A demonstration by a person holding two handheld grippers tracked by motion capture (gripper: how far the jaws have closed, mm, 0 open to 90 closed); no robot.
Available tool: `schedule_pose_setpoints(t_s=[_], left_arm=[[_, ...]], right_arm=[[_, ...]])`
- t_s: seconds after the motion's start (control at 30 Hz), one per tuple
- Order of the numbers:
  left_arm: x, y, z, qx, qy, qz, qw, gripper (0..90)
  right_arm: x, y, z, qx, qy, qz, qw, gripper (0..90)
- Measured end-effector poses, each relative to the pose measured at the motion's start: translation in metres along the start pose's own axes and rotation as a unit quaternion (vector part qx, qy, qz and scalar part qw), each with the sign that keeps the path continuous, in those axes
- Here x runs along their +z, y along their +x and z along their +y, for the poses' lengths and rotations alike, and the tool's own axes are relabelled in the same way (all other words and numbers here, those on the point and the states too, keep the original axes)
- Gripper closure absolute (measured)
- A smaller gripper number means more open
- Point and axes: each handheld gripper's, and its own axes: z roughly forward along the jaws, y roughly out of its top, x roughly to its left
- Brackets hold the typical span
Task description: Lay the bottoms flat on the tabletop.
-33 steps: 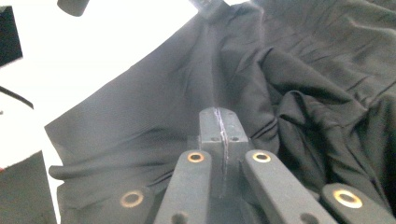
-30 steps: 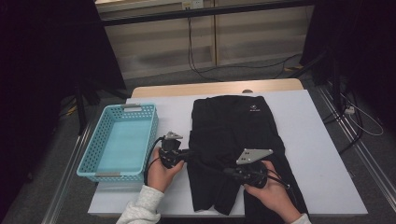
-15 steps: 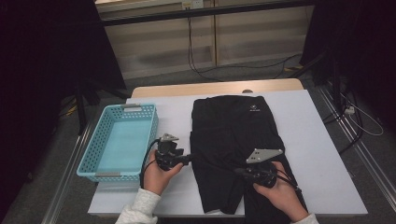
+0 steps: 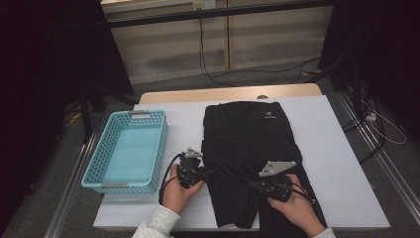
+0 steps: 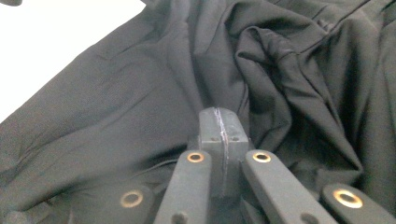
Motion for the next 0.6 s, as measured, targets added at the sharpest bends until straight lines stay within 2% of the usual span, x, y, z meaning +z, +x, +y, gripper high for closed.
schedule_pose_setpoints(t_s=[0.07,0.13,0.17,0.27,0.3,0.47,0.53,0.6], left_arm=[[0.001,-0.003,0.0,0.001,0.001,0.0,1.0,75.9],[0.002,-0.003,0.0,-0.018,0.007,-0.02,0.9996,86.4],[0.002,-0.002,0.0,-0.019,0.008,-0.026,0.9995,88.2],[-0.001,0.0,0.002,-0.025,0.022,-0.026,0.9991,88.8],[-0.007,0.006,0.005,-0.035,0.027,-0.031,0.9986,88.9],[-0.033,0.027,0.011,-0.066,0.013,-0.019,0.9976,89.0],[-0.037,0.031,0.011,-0.072,0.013,-0.01,0.9973,89.1],[-0.038,0.034,0.011,-0.074,0.016,-0.005,0.9971,89.2]], right_arm=[[0.001,0.002,0.0,-0.003,0.001,0.001,1.0,90.0],[0.002,0.003,0.001,-0.005,-0.001,0.004,1.0,90.0],[0.002,0.003,0.001,-0.006,-0.001,0.005,1.0,90.0],[0.003,0.006,0.002,-0.008,-0.003,0.009,0.9999,90.0],[0.003,0.007,0.003,-0.008,-0.004,0.011,0.9999,90.0],[0.005,0.014,0.006,-0.008,-0.014,0.031,0.9994,89.5],[0.008,0.018,0.007,-0.019,-0.01,0.039,0.999,87.8],[0.009,0.022,0.009,-0.034,-0.006,0.035,0.9988,82.1]])
